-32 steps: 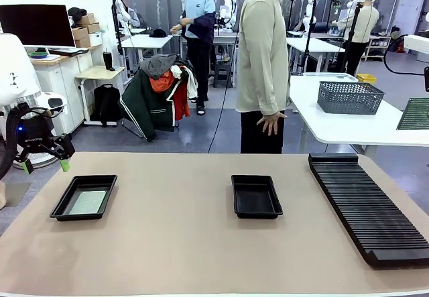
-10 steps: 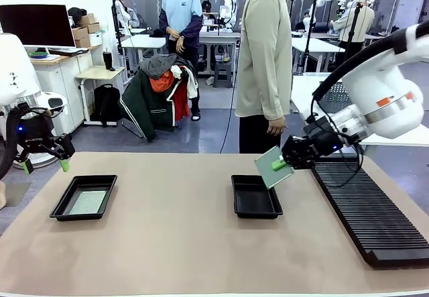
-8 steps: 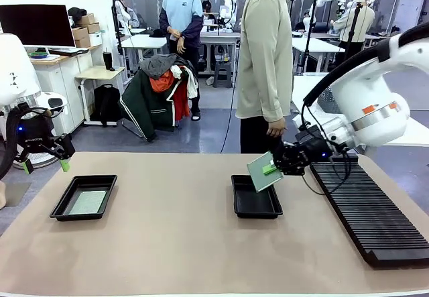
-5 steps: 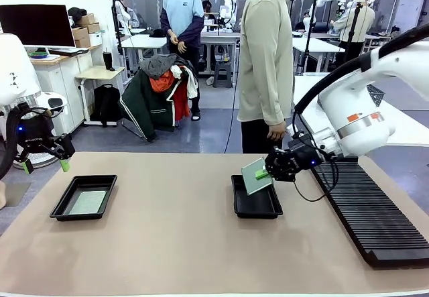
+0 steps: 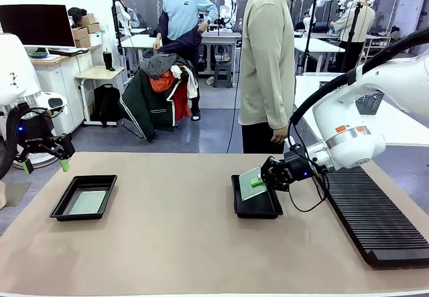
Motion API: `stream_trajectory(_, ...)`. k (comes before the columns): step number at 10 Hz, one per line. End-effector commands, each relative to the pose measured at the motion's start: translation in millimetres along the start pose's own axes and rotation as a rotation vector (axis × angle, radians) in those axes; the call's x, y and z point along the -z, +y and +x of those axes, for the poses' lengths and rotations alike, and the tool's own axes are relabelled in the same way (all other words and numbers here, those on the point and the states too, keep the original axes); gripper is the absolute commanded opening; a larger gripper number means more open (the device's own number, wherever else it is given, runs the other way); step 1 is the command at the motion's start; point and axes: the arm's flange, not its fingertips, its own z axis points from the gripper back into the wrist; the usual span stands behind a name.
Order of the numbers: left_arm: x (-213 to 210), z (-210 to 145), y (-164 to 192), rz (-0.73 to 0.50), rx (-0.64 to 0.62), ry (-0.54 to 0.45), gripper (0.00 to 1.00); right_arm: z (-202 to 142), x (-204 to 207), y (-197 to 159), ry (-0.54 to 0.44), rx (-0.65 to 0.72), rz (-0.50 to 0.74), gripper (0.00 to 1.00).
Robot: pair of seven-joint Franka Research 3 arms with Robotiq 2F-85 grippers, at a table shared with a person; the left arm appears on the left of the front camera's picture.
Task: Inspect and transfer BCBs to ESD trays.
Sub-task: Pick up the Blank PCB from the PCB Rack and place it in the right ESD tray.
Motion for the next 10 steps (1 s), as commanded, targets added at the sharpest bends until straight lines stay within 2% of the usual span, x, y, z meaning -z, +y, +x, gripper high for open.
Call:
stream_trajectory(1, 2, -1, 0, 0.000, -0.002, -0.007, 1.00, -4, 12, -1, -0.044, -0.007, -0.018, 0.02)
stream_trajectory(10, 2, -1, 0, 0.000, -0.002, -0.007, 1.00, 1, 30, 13, -0.010, 0.028, -0.189, 0.02)
